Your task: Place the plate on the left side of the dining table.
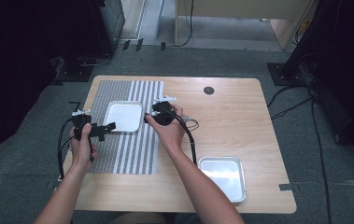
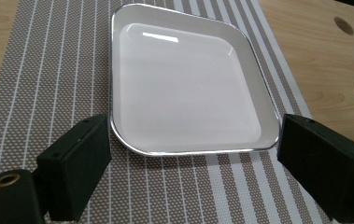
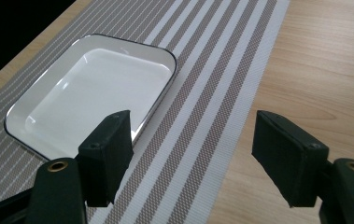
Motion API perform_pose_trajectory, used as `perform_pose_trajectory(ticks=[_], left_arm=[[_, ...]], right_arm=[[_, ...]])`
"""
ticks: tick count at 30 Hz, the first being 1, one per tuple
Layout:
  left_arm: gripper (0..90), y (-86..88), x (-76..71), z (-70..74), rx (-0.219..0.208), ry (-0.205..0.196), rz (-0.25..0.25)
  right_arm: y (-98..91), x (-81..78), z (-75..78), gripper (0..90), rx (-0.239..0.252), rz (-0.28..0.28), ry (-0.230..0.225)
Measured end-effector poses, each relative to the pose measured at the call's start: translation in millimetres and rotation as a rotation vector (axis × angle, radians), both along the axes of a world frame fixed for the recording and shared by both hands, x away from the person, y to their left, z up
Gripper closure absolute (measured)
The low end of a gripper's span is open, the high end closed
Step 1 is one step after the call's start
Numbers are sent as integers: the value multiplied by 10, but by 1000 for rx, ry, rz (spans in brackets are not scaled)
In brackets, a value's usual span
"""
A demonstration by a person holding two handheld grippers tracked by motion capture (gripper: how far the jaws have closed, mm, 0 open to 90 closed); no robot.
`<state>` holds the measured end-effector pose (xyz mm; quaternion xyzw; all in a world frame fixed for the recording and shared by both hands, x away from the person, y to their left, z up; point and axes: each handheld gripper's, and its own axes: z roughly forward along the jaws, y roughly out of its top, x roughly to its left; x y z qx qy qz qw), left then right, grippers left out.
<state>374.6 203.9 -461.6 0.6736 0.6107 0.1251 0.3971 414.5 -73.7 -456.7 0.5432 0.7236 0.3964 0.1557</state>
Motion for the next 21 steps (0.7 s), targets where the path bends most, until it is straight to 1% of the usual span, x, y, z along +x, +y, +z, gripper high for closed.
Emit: perform_pose_trajectory(ticks=[2, 3, 5, 6, 7, 9, 13, 17, 19, 21], left_arm=[[98, -9, -55, 0, -6, -8, -13], [98, -14, -82, 0, -6, -14, -12], [98, -15, -128, -3, -14, -24, -12], [98, -13, -146, -5, -15, -27, -12], [98, -17, -165, -6, -12, -30, -9], [98, -21, -204, -2, -6, -38, -10], [98, -58, -291, 24, -3, -51, -23], [98, -110, -369, 47, -9, -57, -41], [98, -142, -406, 56, -10, -65, -46], [98, -172, -440, 64, -5, -70, -53]], right_arm=[[-50, -55, 19, 292, -10, 6, -8], [-77, -83, 29, 293, -11, 10, -9], [-129, -137, 47, 289, 1, 16, -7], [-149, -165, 56, 281, -1, 20, -10], [-172, -191, 65, 282, -6, 26, -11], [-220, -243, 78, 271, 1, 43, -8], [-322, -346, 98, 231, 0, 53, -29], [-440, -434, 123, 232, 3, 36, -45], [-499, -479, 136, 225, 9, 38, -52], [-566, -534, 151, 227, -2, 28, -76]])
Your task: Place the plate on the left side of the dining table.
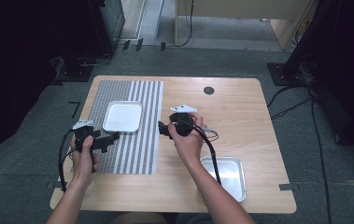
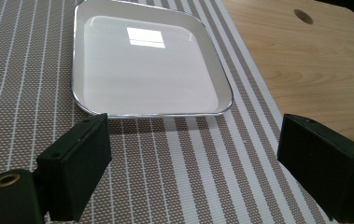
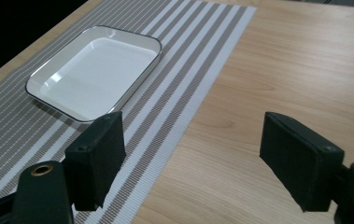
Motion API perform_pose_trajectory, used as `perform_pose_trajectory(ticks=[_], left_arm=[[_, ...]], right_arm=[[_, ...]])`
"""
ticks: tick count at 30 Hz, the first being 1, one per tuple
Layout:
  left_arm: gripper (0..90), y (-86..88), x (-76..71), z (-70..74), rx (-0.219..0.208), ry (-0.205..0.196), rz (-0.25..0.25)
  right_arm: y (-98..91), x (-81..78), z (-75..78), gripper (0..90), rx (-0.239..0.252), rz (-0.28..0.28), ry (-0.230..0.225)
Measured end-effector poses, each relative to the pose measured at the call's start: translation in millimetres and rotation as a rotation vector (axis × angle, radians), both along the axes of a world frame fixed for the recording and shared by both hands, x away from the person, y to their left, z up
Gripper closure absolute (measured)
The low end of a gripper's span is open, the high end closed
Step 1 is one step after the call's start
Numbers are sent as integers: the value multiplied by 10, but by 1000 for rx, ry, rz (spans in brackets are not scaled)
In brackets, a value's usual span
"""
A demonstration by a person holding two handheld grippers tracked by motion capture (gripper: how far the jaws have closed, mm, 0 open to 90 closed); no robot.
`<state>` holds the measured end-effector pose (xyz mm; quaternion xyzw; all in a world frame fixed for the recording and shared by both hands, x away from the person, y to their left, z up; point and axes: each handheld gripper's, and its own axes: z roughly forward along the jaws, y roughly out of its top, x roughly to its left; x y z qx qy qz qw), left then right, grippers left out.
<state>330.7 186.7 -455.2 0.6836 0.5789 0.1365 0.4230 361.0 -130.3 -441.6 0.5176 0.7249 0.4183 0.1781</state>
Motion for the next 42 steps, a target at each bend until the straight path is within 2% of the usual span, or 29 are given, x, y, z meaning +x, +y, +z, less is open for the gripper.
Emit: perform_pose_trajectory(ticks=[6, 14, 21, 27, 29, 35, 42], left_arm=[[98, -82, -119, -40, 47, -7, -19], [98, -104, -258, -92, 57, -11, -30], [98, -133, -381, -140, 73, -13, -46], [98, -127, -467, -162, 84, -27, -42], [98, -132, -494, -173, 109, -37, -41], [98, -119, -564, -237, 120, -40, -50], [98, -24, -653, -306, 143, -37, -51]], right_arm=[[-197, -97, 30, 214, -2, -11, -7], [-475, -252, 50, 208, -6, -38, -30], [-720, -357, 21, 194, -13, -59, -22], [-928, -459, -3, 192, -6, -83, -25], [-1002, -497, -18, 192, -5, -91, -26], [-1216, -575, -96, 192, -13, -119, -15], [-1453, -694, -156, 190, -21, -145, -15]])
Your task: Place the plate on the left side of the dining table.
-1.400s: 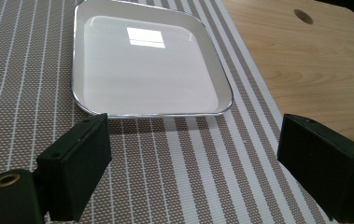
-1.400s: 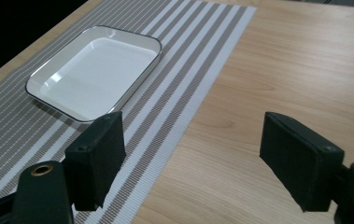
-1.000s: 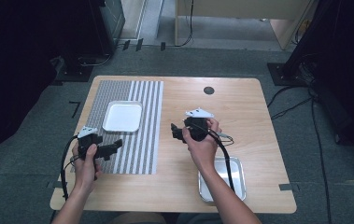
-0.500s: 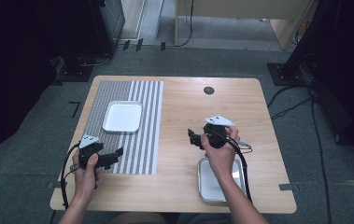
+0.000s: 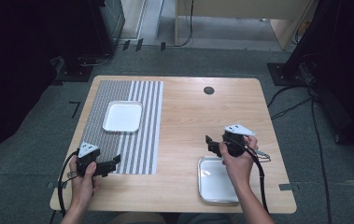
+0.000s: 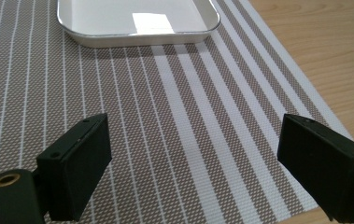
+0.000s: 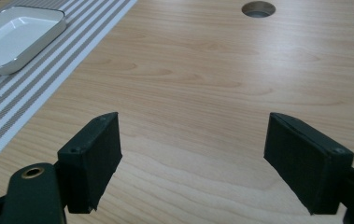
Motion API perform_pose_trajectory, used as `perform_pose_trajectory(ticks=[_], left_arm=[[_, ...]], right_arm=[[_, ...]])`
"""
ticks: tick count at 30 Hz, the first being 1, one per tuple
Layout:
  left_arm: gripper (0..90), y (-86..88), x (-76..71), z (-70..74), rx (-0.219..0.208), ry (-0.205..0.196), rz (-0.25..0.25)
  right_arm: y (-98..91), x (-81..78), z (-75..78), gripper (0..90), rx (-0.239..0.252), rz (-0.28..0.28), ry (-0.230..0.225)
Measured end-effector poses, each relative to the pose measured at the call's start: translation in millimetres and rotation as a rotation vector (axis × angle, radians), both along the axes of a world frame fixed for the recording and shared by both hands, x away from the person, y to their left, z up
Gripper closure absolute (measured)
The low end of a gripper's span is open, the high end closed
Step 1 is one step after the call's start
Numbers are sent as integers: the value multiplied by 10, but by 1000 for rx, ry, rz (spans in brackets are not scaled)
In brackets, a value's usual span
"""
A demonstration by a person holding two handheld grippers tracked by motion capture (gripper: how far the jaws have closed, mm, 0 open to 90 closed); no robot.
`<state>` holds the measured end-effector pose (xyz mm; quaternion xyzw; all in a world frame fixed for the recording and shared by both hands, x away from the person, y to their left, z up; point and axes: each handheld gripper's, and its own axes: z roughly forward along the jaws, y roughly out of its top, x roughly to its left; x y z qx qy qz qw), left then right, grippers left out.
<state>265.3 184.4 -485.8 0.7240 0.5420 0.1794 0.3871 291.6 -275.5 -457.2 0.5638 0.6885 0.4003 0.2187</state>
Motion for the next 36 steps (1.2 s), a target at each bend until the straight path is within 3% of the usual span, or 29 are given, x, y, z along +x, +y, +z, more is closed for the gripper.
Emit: perform_pose_trajectory(ticks=[12, 31, 36], left_arm=[[98, 206, -144, -93, 13, 3, 29], [98, 386, -229, -248, 55, 19, 55], [98, 418, -249, -257, 86, 21, 59]], right_arm=[[-349, -216, -116, 189, -6, -47, 9], [-897, -577, -301, 190, -14, -122, 28], [-1062, -659, -365, 190, -13, -151, 38]])
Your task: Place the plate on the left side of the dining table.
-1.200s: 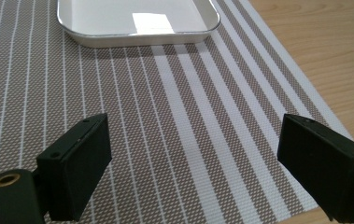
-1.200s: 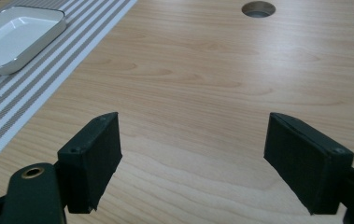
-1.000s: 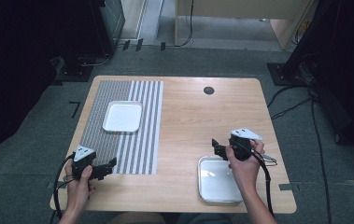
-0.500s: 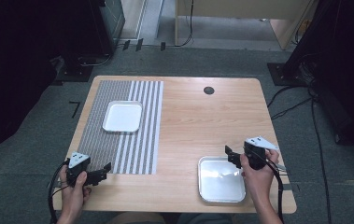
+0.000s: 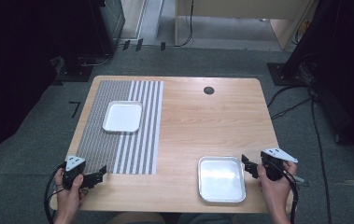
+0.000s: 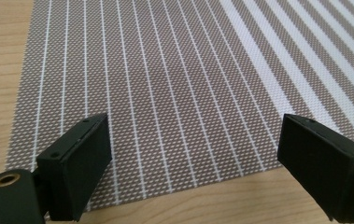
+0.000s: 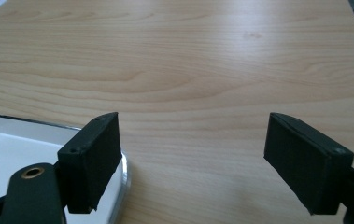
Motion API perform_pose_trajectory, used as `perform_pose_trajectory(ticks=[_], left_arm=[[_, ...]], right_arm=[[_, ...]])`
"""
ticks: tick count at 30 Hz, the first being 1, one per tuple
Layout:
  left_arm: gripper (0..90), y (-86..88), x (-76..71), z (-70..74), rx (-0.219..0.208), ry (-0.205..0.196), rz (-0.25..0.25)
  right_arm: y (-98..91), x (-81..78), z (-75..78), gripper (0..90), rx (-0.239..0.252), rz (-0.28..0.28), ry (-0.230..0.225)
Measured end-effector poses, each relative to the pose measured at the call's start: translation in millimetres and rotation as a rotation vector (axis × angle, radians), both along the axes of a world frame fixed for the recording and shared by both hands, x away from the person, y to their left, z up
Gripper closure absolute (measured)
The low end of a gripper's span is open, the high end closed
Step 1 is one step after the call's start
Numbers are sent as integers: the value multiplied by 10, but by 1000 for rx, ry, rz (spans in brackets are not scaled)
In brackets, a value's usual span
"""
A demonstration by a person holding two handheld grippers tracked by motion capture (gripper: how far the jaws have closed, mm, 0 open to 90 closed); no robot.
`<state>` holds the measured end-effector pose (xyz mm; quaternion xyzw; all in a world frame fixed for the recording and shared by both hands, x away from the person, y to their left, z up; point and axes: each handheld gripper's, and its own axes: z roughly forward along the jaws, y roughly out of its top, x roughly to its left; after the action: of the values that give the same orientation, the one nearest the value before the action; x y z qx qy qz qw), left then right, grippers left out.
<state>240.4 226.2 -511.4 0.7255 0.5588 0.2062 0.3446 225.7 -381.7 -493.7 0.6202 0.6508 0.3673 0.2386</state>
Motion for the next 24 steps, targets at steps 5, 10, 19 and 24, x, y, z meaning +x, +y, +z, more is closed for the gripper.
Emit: perform_pose_trajectory(ticks=[5, 10, 19, 24], left_arm=[[98, 73, -22, -6, 11, 2, 18], [98, 162, -38, -4, 19, 3, 38], [98, 347, -74, -20, 37, 7, 82], [98, 353, -79, -41, 55, 3, 86]], right_arm=[[-149, -72, -54, 191, -4, -24, 9], [-290, -129, -110, 193, 5, -50, 21], [-456, -209, -186, 195, -15, -79, 38], [-475, -229, -259, 194, -49, -88, 61]])
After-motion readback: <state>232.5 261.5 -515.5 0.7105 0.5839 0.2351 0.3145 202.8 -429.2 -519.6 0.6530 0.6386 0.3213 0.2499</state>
